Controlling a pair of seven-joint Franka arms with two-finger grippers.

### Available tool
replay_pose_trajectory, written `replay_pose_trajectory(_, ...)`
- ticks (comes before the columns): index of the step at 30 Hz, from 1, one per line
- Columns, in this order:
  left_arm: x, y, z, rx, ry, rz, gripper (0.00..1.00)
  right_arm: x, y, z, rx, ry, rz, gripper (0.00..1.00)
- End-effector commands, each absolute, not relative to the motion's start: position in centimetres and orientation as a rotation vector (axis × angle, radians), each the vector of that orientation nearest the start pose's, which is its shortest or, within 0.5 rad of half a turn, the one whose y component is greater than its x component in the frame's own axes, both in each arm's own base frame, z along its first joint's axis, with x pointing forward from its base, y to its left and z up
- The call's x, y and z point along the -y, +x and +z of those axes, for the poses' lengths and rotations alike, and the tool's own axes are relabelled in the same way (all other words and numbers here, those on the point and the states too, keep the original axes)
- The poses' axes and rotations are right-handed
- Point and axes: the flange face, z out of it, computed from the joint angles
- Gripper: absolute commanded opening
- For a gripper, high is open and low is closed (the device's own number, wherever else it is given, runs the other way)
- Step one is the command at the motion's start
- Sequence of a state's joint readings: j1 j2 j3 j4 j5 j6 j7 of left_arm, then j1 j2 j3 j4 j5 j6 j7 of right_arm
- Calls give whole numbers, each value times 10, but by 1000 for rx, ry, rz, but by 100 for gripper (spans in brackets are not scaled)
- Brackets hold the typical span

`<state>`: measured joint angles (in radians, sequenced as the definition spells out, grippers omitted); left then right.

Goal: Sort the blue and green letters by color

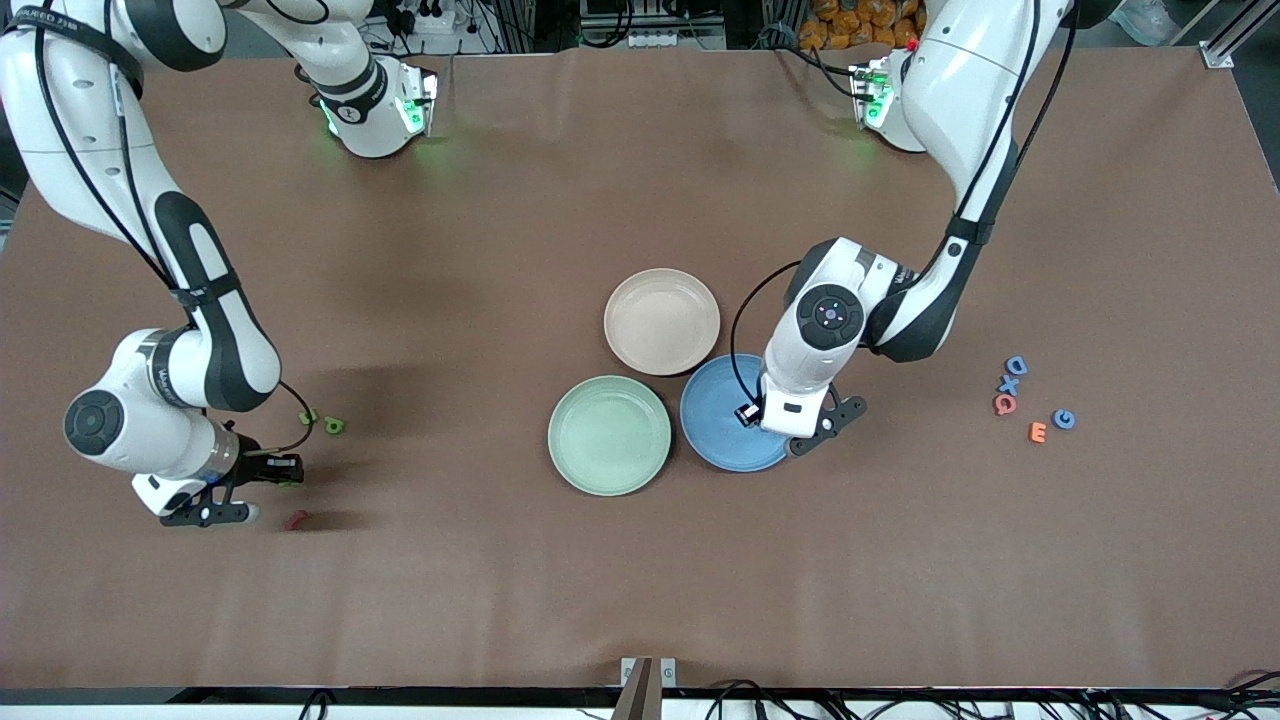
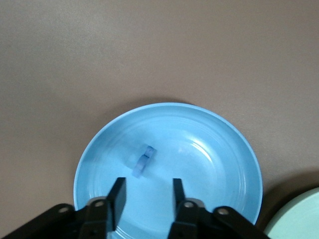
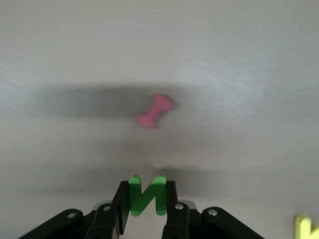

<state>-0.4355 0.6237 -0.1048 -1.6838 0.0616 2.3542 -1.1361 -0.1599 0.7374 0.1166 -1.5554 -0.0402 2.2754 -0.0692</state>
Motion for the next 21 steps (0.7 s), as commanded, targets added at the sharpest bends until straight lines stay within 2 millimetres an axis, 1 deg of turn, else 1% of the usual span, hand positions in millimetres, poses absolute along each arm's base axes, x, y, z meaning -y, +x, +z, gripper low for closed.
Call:
replay_pose_trajectory(1,345,594,246,869,-3052,-62,100,-38,730,273,-137,-3101,38,0)
replay_pose_trajectory(2,344,593,246,864,-3050,-60,100,-47,733,279,-189,-3099,25,0)
replay_pose_trajectory(5,338,593,247,873,-3039,-50,100,-85,731,283,-267,-3079,24,0)
replay_pose_trajectory(7,333,593,248,858,-3028,-35,100,-124,725,282,-292,-3076,34,0)
replay_pose_trajectory(9,327,592,249,806,-3022,-13,100,-163,719,280,-330,-3081,31,0)
replay_pose_trajectory(10,322,592,248,779,-3018,1,100,-181,715,275,-349,-3080,36,0)
replay_pose_trajectory(12,305,597,252,764,-3006,22,100,-216,711,268,-370,-3077,35,0)
replay_pose_trajectory(14,292,598,254,753,-2997,40,100,-248,707,262,-386,-3073,36,0)
replay_pose_trajectory(16,278,594,257,753,-2990,48,100,-275,704,257,-426,-3063,28,0)
replay_pose_trajectory(17,269,593,262,748,-2991,45,100,-287,703,255,-444,-3057,24,0)
replay_pose_trajectory(19,246,592,269,720,-2995,50,100,-312,698,254,-471,-3047,15,0)
replay_pose_trajectory(21,225,586,276,677,-3003,50,100,-332,692,253,-486,-3039,9,0)
